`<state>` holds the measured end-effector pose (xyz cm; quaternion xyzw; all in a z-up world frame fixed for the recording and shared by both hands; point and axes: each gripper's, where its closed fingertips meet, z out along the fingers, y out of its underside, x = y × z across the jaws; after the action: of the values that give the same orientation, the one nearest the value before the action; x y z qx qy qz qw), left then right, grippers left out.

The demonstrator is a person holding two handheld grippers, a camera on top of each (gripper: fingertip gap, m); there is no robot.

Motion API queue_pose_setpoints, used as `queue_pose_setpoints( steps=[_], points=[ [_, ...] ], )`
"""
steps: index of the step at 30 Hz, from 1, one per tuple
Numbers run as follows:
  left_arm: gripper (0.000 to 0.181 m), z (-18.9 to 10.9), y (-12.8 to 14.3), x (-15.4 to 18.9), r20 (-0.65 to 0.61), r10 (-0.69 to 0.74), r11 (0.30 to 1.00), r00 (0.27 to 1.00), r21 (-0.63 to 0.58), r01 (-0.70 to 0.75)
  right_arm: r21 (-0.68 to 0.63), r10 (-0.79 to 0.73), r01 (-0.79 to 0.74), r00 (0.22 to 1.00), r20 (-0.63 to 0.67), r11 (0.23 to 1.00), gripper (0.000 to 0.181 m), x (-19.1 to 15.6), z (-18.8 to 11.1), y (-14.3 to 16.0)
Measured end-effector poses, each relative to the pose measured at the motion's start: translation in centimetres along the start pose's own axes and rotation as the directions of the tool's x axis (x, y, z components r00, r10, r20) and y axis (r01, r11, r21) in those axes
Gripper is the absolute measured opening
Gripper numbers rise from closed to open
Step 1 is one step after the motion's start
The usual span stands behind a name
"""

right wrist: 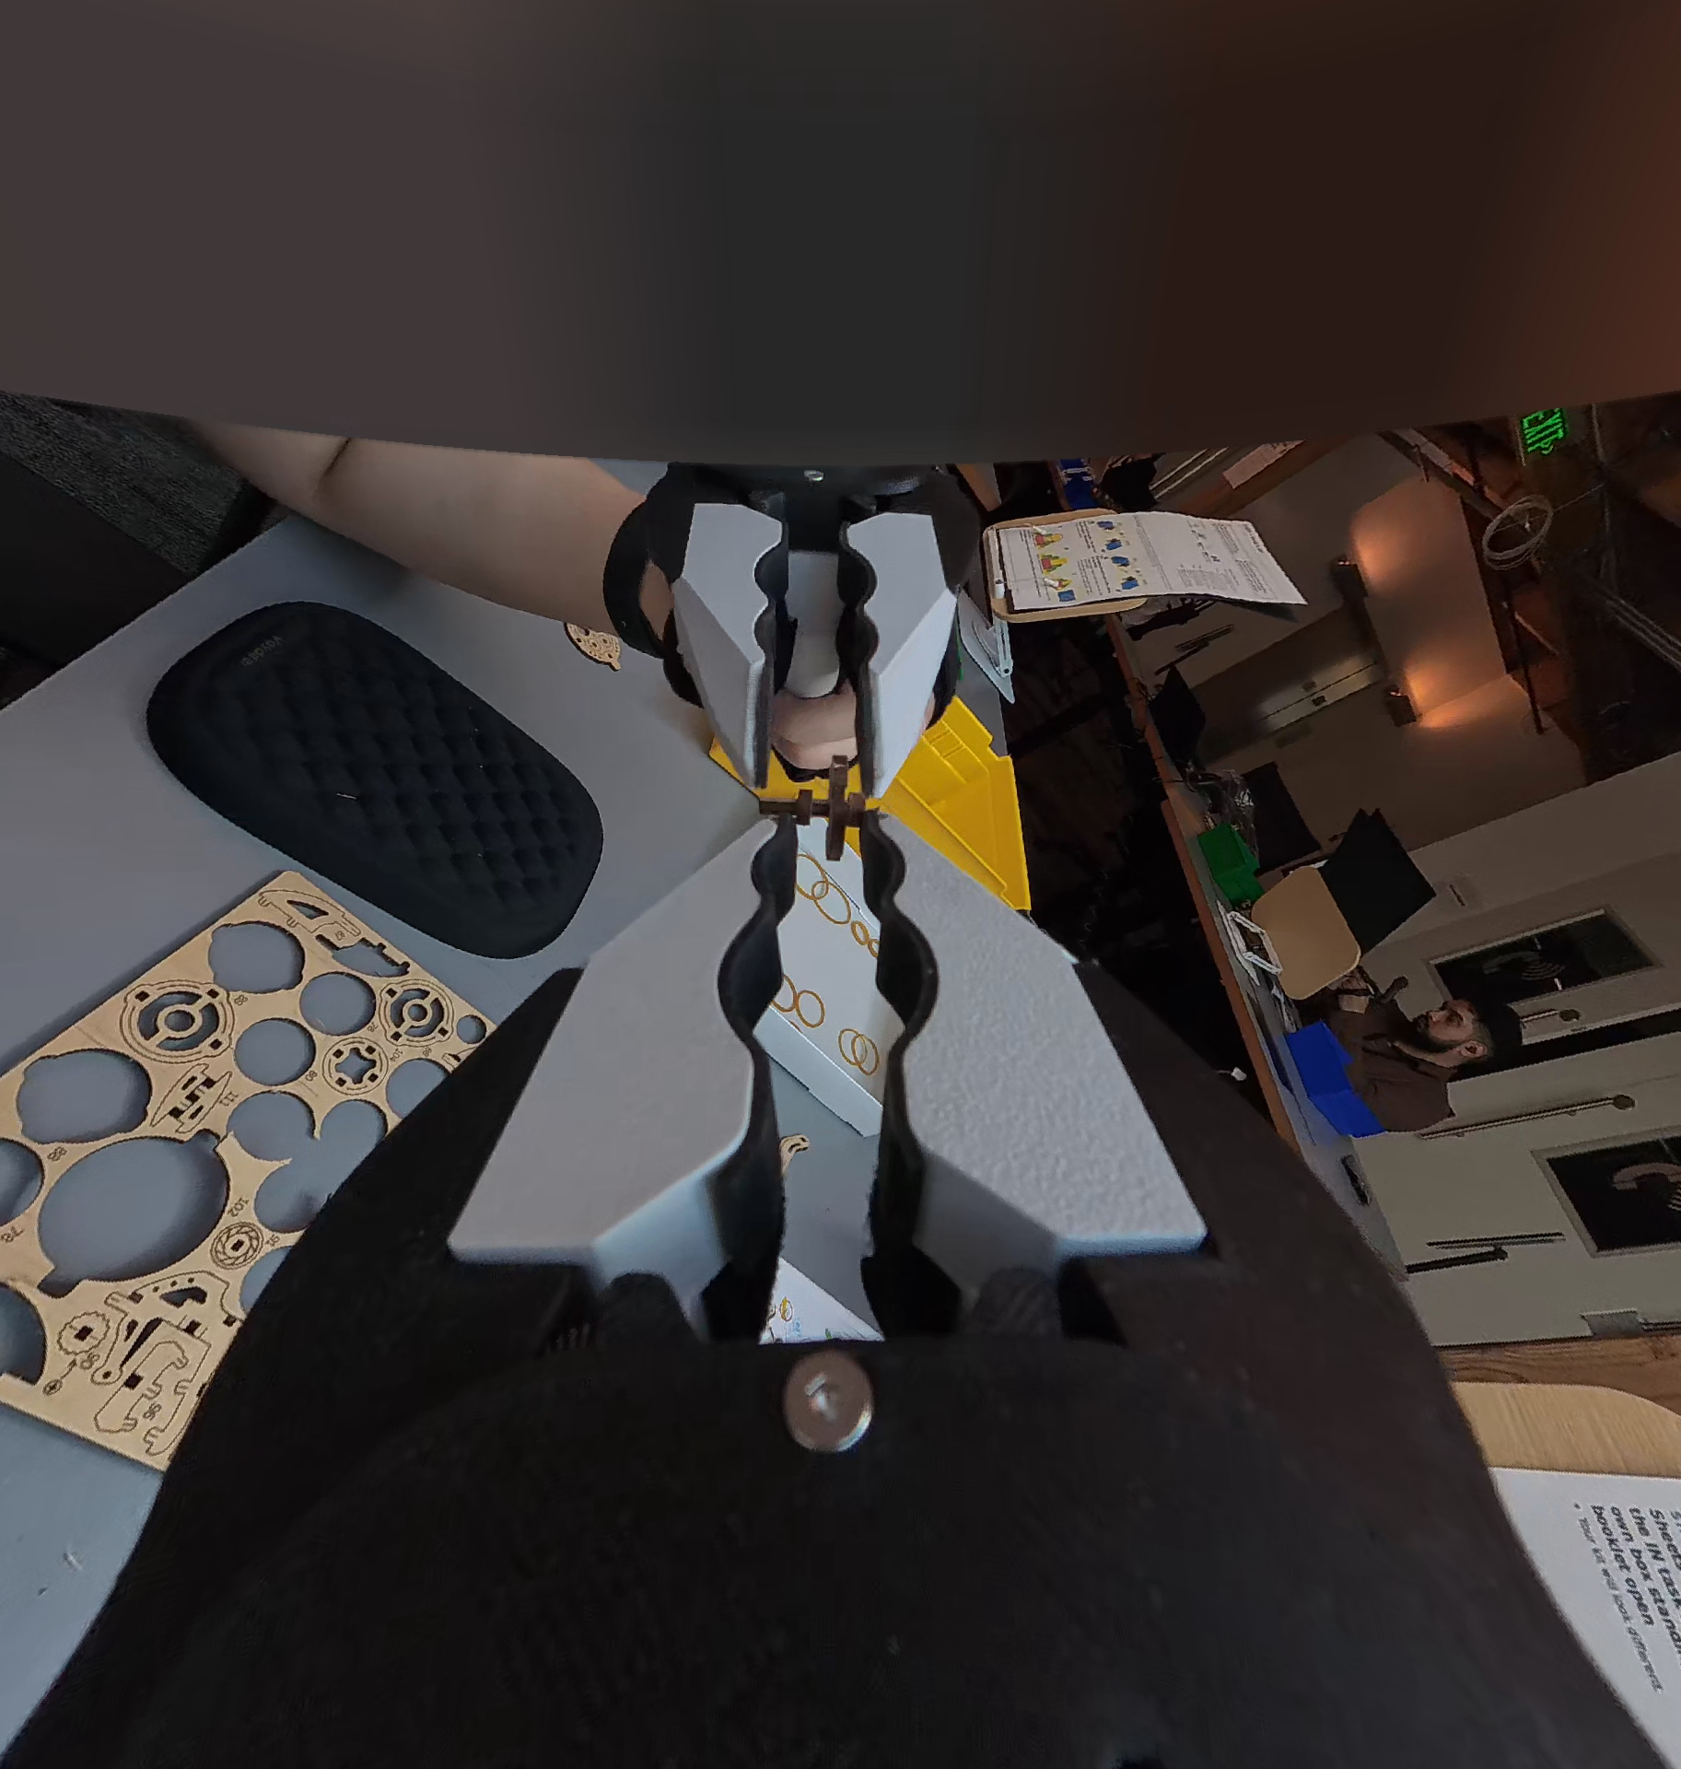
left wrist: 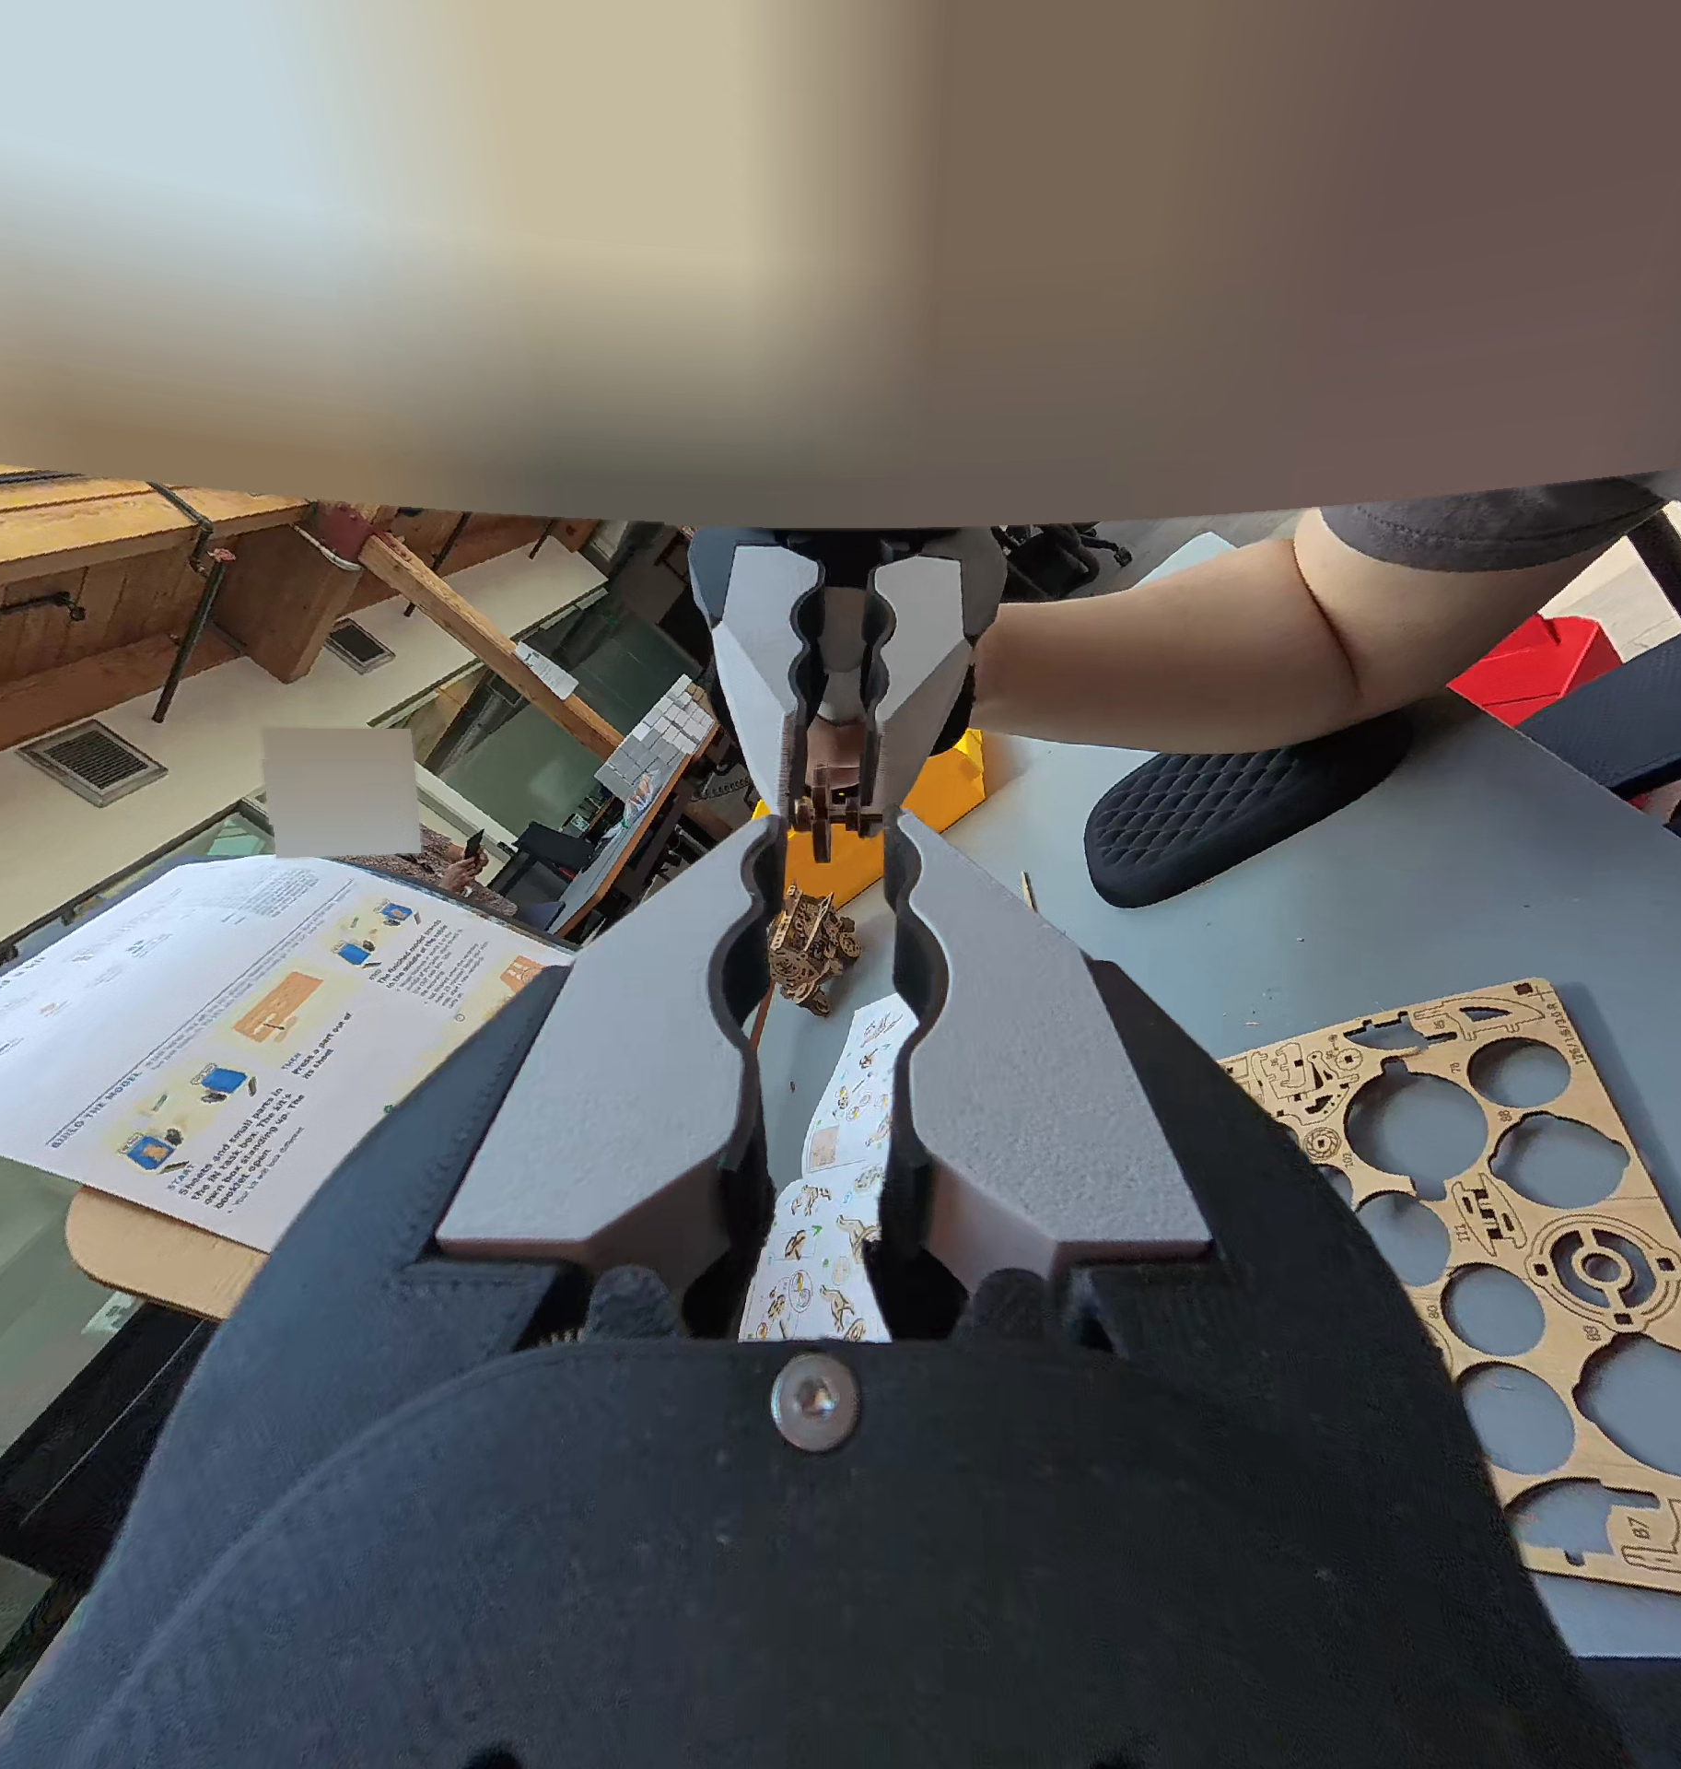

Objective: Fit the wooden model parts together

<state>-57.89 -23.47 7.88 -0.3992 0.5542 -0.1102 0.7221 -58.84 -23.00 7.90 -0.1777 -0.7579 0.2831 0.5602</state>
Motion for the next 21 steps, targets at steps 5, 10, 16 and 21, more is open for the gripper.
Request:
queue_pose_setpoints(
  steps=[5,10,16,21],
  points=[
    [0.019,0.6,0.4,0.3,0.009,0.04,0.998,0.999,-0.043,-0.039,0.001,-0.012,0.012,1.0,0.007,1.0,0.013,-0.2,0.0,0.1],
    [0.018,0.6,0.5,0.7,-0.015,0.052,0.997,0.999,-0.053,-0.053,-0.009,-0.041,0.041,0.999,0.027,0.999,0.013,-0.6,0.0,0.2],
    [0.012,0.3,0.4,0.8,-0.032,0.04,0.998,0.999,-0.051,-0.041,-0.02,-0.061,0.061,0.998,0.035,0.998,0.013,-0.9,-0.2,0.2],
    [0.012,0.6,0.6,1.0,-0.032,0.056,0.996,0.998,-0.07,-0.059,-0.027,-0.064,0.065,0.997,0.05,0.998,0.013,-1.1,-0.1,0.3]
  ],
)
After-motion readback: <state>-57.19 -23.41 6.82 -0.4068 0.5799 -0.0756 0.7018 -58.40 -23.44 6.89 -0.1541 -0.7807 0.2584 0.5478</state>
